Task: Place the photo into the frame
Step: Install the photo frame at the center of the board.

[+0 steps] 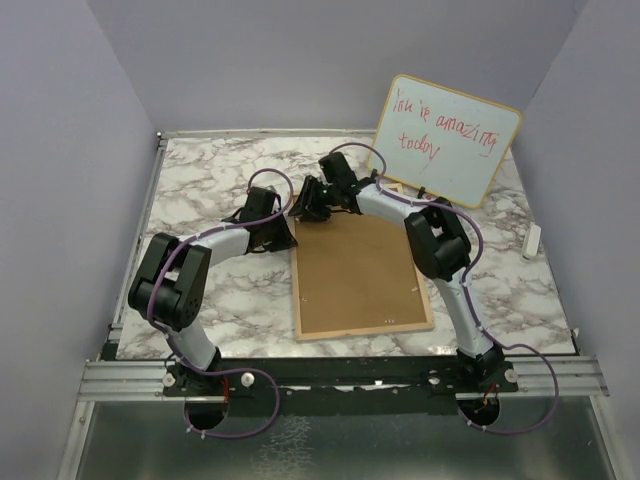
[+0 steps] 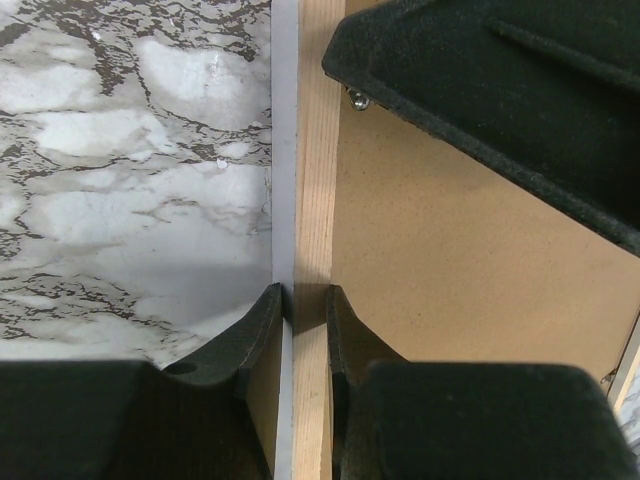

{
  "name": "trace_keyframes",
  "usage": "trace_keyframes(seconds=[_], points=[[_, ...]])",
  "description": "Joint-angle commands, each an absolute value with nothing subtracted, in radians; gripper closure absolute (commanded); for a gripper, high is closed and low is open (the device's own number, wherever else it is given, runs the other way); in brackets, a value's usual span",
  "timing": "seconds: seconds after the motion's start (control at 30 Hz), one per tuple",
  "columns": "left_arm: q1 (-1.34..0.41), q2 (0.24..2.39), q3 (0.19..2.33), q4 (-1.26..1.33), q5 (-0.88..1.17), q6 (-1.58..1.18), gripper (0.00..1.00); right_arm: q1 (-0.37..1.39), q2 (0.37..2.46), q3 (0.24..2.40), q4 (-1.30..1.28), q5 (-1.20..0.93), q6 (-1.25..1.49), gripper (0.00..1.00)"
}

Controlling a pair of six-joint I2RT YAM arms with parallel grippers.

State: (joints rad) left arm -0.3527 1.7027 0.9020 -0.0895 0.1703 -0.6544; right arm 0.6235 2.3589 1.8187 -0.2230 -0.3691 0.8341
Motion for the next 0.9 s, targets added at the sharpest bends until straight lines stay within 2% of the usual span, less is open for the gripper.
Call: trace_keyframes(seconds=[0.0,0.37,0.87], points=[[-0.347,1.741,0.871,-0.124,0.141,-0.638,0.89,0.627,2.418,1.834,-0.228,-0.416,0.849,0.54],[-0.347,1.740,0.875,-0.131,0.137,-0.634,0.89,0.626,2.448,1.852,-0.230,-0.431,0.759,0.54],[-0.346,1.732,0.862,-0.129,0.118,-0.632,0.89,0.627,2.495,1.852,-0.234,-0.566,0.665,0.53]])
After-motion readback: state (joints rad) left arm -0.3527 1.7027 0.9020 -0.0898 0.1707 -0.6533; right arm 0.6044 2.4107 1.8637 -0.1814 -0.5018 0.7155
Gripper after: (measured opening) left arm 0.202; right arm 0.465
